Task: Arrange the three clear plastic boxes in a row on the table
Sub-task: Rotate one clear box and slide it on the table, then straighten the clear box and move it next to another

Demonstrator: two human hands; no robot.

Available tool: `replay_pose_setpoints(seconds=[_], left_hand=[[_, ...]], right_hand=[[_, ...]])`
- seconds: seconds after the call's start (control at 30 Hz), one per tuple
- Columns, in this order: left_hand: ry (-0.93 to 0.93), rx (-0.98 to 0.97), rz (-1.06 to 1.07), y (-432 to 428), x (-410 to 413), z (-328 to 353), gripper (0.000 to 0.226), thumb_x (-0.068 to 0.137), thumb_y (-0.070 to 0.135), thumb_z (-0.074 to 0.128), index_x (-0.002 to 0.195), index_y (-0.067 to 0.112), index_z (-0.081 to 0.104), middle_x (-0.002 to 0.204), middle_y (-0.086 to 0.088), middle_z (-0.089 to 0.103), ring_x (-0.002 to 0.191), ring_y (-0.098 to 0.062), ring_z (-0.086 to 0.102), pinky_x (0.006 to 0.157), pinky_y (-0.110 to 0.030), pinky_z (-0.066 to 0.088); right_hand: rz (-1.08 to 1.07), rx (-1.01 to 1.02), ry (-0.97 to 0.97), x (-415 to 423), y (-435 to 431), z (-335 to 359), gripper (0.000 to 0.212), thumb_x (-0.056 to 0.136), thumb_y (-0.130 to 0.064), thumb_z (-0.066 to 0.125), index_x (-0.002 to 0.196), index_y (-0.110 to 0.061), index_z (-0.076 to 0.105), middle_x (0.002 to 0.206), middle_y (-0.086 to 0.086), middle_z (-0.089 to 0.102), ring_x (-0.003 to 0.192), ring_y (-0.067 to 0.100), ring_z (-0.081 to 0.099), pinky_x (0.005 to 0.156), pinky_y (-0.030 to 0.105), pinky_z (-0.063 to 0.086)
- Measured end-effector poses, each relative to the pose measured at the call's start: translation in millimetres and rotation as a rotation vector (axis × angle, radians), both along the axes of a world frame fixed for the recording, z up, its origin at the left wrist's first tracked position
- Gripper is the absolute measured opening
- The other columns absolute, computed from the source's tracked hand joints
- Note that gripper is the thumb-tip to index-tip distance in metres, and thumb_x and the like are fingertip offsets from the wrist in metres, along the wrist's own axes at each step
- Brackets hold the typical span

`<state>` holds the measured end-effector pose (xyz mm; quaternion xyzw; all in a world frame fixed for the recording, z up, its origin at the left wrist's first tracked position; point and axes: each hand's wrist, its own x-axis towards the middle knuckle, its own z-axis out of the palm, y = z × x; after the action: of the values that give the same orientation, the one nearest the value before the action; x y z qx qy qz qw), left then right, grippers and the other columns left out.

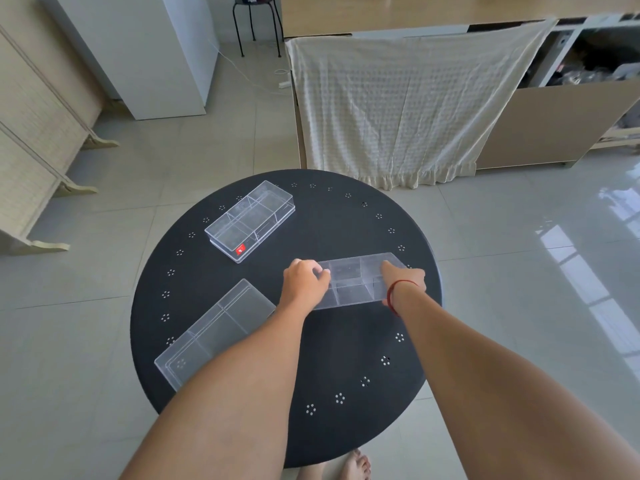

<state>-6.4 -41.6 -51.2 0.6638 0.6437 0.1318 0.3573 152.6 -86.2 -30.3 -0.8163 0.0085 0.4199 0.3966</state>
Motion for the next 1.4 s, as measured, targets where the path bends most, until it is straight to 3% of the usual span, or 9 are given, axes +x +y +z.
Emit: replay_pose_setpoints(seconds=[0.2,0.33,0.43,0.53,0.63,0.77,0.9,1.2,1.4], left_hand=[[-0.003,-0.037,-0.105,-5.6,0.2,-1.2,0.046,0.080,0.041,0.073,0.115,0.011,0.068,0.139,-0.003,0.047,0.133,-0.019,0.042,0.102,-0.034,0.041],[0.005,-0.068,-0.127,-13.6,10.0,-4.7,0.060,0.075,0.033,0.081,0.127,0.010,0.062,0.151,-0.004,0.031,0.140,-0.019,0.032,0.106,-0.035,0.039],[0.026,-0.062,-0.151,-13.3,21.0,-6.5,0.059,0.080,0.026,0.078,0.132,0.007,0.057,0.157,-0.006,0.024,0.145,-0.020,0.025,0.109,-0.035,0.035],[0.082,-0.058,-0.243,-11.7,33.3,-4.9,0.051,0.088,0.023,0.070,0.133,0.004,0.055,0.161,-0.008,0.018,0.149,-0.022,0.016,0.113,-0.039,0.030],[0.122,-0.065,-0.314,-12.9,42.3,-4.9,0.048,0.092,0.024,0.064,0.135,0.005,0.053,0.163,-0.007,0.012,0.151,-0.023,0.008,0.117,-0.044,0.024],[0.118,-0.081,-0.327,-16.5,30.9,-2.5,0.055,0.095,0.030,0.058,0.146,0.015,0.043,0.165,-0.004,0.010,0.153,-0.020,0.003,0.119,-0.046,0.022],[0.148,-0.024,-0.167,-6.6,-14.0,7.3,0.052,0.096,0.033,0.054,0.144,0.017,0.045,0.163,-0.007,0.017,0.153,-0.020,0.008,0.117,-0.043,0.024],[0.347,-0.017,0.284,-8.5,-146.7,16.1,0.053,0.093,0.041,0.053,0.138,0.013,0.051,0.154,-0.012,0.034,0.147,-0.027,0.023,0.115,-0.041,0.028],[0.288,-0.252,0.661,-34.1,-203.6,-0.4,0.079,0.086,0.054,0.057,0.146,0.009,0.033,0.152,-0.017,0.032,0.139,-0.035,0.034,0.107,-0.048,0.038]], right_hand=[[0.138,-0.122,-0.144,4.7,-6.6,-11.9,0.048,0.084,-0.018,0.064,0.127,0.001,0.053,0.126,0.019,0.062,0.114,0.035,0.061,0.096,0.039,0.051],[0.272,-0.196,-0.207,5.3,-16.5,-24.9,0.059,0.083,-0.015,0.064,0.137,-0.004,0.043,0.137,0.019,0.050,0.124,0.038,0.052,0.103,0.044,0.048],[0.516,-0.208,-0.414,9.2,-27.1,-26.2,0.074,0.084,-0.020,0.064,0.149,-0.016,0.029,0.151,0.015,0.034,0.140,0.035,0.034,0.107,0.046,0.039],[0.792,-0.169,-0.616,16.7,-34.5,-31.0,0.056,0.089,-0.013,0.054,0.143,-0.020,0.040,0.159,0.006,0.023,0.147,0.028,0.025,0.109,0.047,0.038],[0.831,-0.217,-0.627,21.5,-40.1,-31.8,0.041,0.087,-0.009,0.048,0.128,-0.017,0.052,0.153,0.004,0.032,0.142,0.028,0.031,0.108,0.050,0.039],[0.867,-0.278,-0.655,17.3,-30.7,-20.1,0.048,0.088,-0.013,0.051,0.136,-0.014,0.049,0.158,0.007,0.028,0.148,0.027,0.021,0.120,0.051,0.021],[0.955,-0.165,-0.655,-19.5,0.9,-3.4,0.056,0.091,-0.016,0.047,0.147,-0.016,0.039,0.163,0.007,0.016,0.152,0.024,0.012,0.124,0.048,0.011],[1.274,0.002,-0.474,-154.2,45.1,0.9,0.057,0.091,-0.026,0.054,0.145,-0.011,0.040,0.153,0.007,0.037,0.139,0.028,0.040,0.115,0.044,0.033],[1.295,-0.151,-0.255,-203.0,40.9,-12.2,0.078,0.085,-0.045,0.057,0.149,-0.011,0.026,0.146,0.013,0.046,0.132,0.035,0.046,0.109,0.045,0.040]])
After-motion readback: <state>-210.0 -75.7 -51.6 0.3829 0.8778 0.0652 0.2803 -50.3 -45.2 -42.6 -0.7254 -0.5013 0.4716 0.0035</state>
